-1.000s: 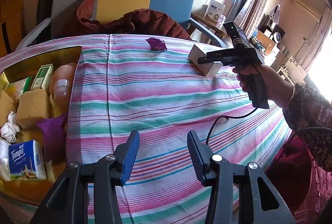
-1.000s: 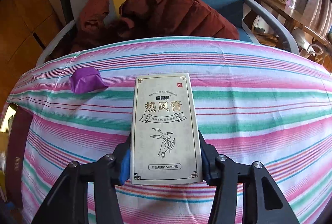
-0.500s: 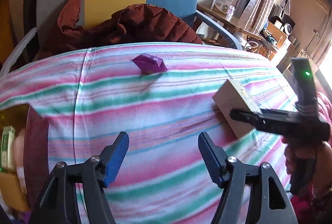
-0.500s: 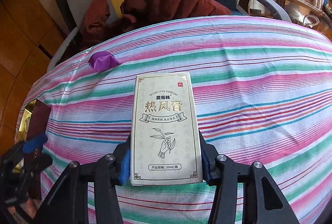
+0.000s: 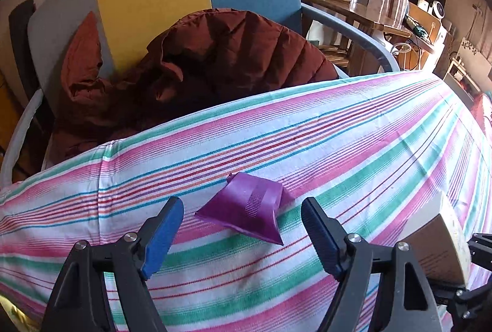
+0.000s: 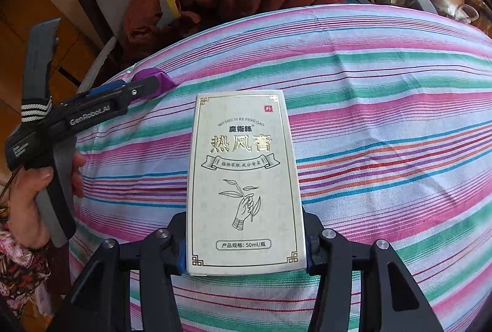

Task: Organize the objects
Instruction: 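Grasp the purple fabric pouch with the left tool, then carry the purple pouch into the tray with the left tool while the right tool carries the box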

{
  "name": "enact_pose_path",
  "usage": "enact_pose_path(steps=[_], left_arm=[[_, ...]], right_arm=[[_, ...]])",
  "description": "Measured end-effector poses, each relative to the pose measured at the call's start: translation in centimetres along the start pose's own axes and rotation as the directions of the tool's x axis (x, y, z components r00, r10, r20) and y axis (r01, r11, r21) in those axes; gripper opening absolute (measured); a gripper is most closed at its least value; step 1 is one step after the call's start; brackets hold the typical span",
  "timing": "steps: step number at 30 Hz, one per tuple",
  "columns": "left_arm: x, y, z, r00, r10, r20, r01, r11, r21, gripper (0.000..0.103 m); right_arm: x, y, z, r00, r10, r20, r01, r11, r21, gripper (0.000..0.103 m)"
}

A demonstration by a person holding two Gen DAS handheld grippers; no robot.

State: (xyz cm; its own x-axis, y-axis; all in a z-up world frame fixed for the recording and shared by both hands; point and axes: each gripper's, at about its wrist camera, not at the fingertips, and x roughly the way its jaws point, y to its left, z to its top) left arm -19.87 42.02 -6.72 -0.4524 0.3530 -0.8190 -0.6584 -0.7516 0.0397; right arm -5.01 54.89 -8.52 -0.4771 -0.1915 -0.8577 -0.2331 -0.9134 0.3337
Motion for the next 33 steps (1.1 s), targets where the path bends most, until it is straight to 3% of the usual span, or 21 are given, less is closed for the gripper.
enact_pose_path(steps=[3,5,6,14,22,33], left_arm=[[0.4,0.0,-0.5,0.999,-0.042,0.019,0.042,0.999,-0.019,0.078],[0.4,0.1,-1.0,0.998,-0.048,0.038,0.050,0.997,-0.051,0.056],[0.5,0.3,-1.3,0.998,-0.045,0.045,0.048,0.996,-0.068,0.055],[-0.3,1.8,-3.4,0.994,-0.056,0.091,0.071,0.983,-0.172,0.054],[-3.5,1.1,-7.8,0.992,0.017,0.126,0.008,0.981,-0.191,0.054],[-8.6,1.9,-14.5,0.985,0.035,0.166,0.005,0.971,-0.237,0.054]], right_arm=[[0.0,-0.1,0.1,1.000,0.003,-0.001,-0.003,1.000,0.000,0.053],[0.0,-0.1,0.1,1.000,0.003,-0.001,-0.003,1.000,0.000,0.053],[0.0,-0.1,0.1,1.000,0.002,-0.001,-0.002,1.000,-0.001,0.053],[0.2,0.2,0.2,1.000,-0.007,0.004,0.007,1.000,-0.017,0.053],[0.3,0.4,0.3,0.999,0.033,0.018,-0.033,0.999,-0.016,0.052],[0.0,3.0,0.2,0.997,0.052,0.059,-0.042,0.988,-0.147,0.052]])
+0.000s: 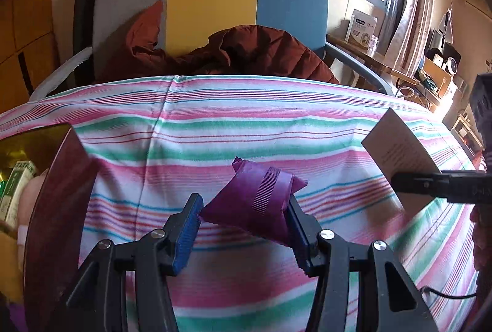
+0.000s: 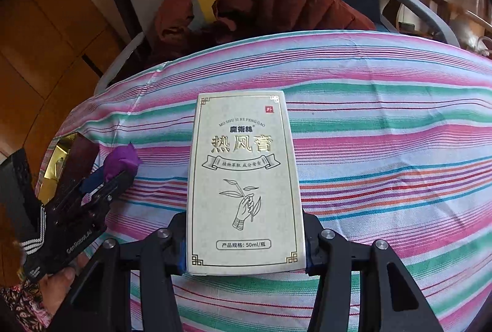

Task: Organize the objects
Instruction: 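Carry the purple pouch into the tray with the left tool while the right tool carries the box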

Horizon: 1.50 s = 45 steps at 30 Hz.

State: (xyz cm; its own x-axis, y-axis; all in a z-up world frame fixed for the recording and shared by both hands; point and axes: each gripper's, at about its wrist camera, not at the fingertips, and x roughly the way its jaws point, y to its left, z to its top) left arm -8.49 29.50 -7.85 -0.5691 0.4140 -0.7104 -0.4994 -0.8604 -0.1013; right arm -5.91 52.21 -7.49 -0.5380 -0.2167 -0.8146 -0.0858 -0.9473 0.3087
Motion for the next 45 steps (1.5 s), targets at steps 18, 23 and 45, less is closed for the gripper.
enact_pose_path(steps=[18,23,45], left_arm=[[-10.8,1.9,-5.7,0.993,-0.113,0.046,0.115,0.993,-0.032,0.054],[-14.2,4.5,-5.9,0.991,-0.102,0.083,0.109,0.991,-0.081,0.054],[-21.2,26.3,-11.4,0.960,0.279,0.002,-0.246,0.848,-0.468,0.054]], right_arm=[[0.4,2.5,-1.2,1.000,0.026,0.014,-0.024,0.994,-0.103,0.052],[0.6,3.1,-1.4,0.999,0.029,0.014,-0.027,0.991,-0.128,0.052],[-1.9,10.6,-1.1,0.991,0.112,0.072,-0.093,0.969,-0.229,0.052]])
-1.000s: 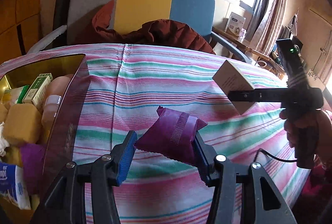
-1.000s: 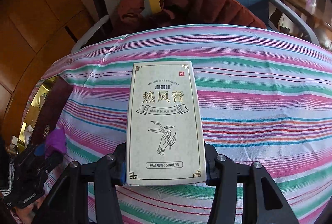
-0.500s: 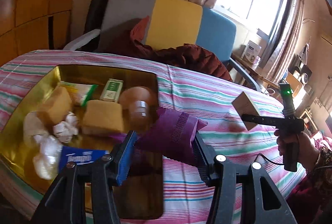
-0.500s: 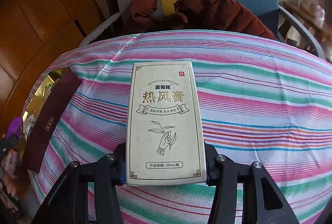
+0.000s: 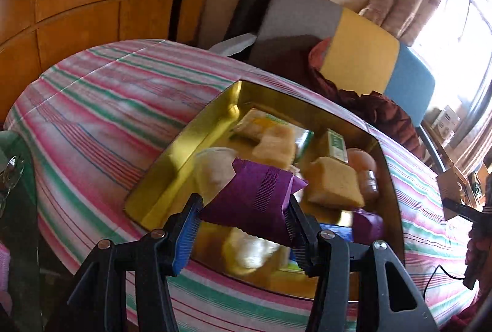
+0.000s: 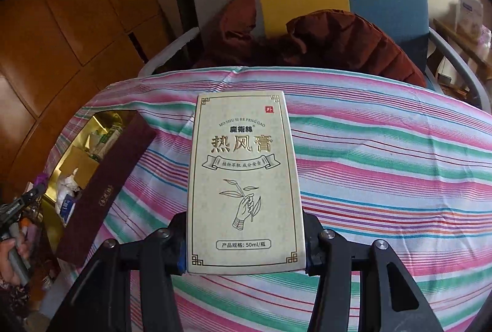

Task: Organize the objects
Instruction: 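Carry the purple pouch into the tray with the left tool while the right tool carries the box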

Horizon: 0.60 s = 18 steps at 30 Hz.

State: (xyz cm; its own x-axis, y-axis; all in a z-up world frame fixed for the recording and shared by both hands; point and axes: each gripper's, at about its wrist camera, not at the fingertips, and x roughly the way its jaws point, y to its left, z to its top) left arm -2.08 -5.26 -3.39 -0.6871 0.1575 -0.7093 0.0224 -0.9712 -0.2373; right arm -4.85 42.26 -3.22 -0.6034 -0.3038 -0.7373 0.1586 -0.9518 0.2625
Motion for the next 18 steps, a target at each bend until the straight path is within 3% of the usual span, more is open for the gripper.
enact_pose_path(steps=[4,8,18], left_arm=[[0.5,0.6,0.0,0.999,0.037,-0.008,-0.037,0.999,0.006,0.054],[0.7,1.7,-0.2,0.999,0.027,-0.016,-0.028,0.999,-0.029,0.055],[-0.2,2.9,-0.6,0.999,0.031,0.021,-0.030,0.997,-0.069,0.061]], right_arm=[[-0.5,4.0,0.6,0.998,0.059,0.025,-0.058,0.998,-0.032,0.052],[-0.3,8.1,0.9,0.993,0.114,0.029,-0.112,0.992,-0.064,0.052],[1.8,15.6,0.5,0.976,0.215,-0.033,-0.217,0.968,-0.125,0.052]])
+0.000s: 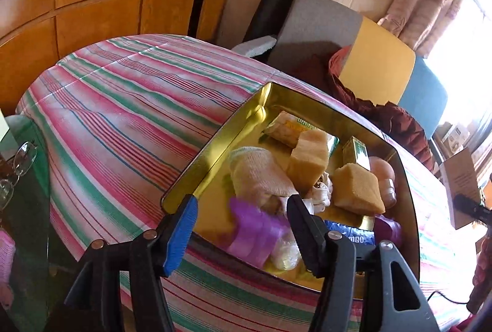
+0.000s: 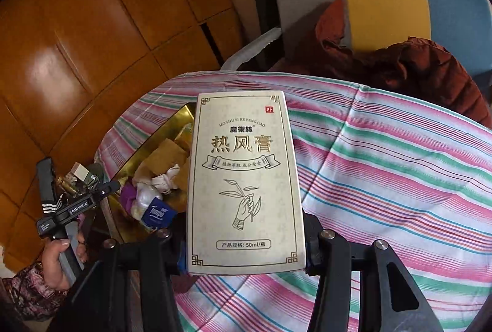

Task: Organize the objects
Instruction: 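Carry the purple pouch into the tray with the left tool while the right tool carries the box, then lower the cream box into the gold tray and open the right tool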

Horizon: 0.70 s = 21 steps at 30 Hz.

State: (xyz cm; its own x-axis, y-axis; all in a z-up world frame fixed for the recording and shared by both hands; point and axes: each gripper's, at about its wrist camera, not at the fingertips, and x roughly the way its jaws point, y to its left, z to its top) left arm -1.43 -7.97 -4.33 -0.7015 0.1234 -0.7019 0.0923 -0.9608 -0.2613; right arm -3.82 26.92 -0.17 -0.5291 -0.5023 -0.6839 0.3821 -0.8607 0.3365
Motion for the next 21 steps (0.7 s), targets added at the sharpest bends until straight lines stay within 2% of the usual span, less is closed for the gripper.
enact_pose_path(steps=[3,6,16,19,21], left_arm=[[-0.4,0.3,0.0,1.000,-0.015,0.012,0.015,0.999,-0.044,0.061],[-0.5,0.0,-0.2,0.998,-0.068,0.000,0.068,0.996,-0.060,0.061],[-1.5,-3.8,-1.9,0.975,-0.219,-0.037,0.221,0.974,0.048,0.061],[-1.7,-4.0,-2.1,0.973,-0.227,-0.039,0.229,0.972,0.053,0.061],[-1.6,-3.9,-2.0,0.971,-0.233,-0.042,0.235,0.971,0.045,0.061]], right_arm=[[1.1,1.1,-0.1,1.000,0.016,-0.023,-0.016,1.000,-0.008,0.052],[2.1,1.9,0.2,0.999,0.013,-0.047,-0.014,1.000,-0.023,0.052],[6.3,5.1,4.4,0.994,-0.023,-0.106,0.009,0.991,-0.130,0.052],[8.6,6.5,5.9,0.990,-0.064,-0.123,0.038,0.979,-0.200,0.052],[10.3,7.6,7.0,0.984,-0.119,-0.131,0.078,0.957,-0.278,0.052]])
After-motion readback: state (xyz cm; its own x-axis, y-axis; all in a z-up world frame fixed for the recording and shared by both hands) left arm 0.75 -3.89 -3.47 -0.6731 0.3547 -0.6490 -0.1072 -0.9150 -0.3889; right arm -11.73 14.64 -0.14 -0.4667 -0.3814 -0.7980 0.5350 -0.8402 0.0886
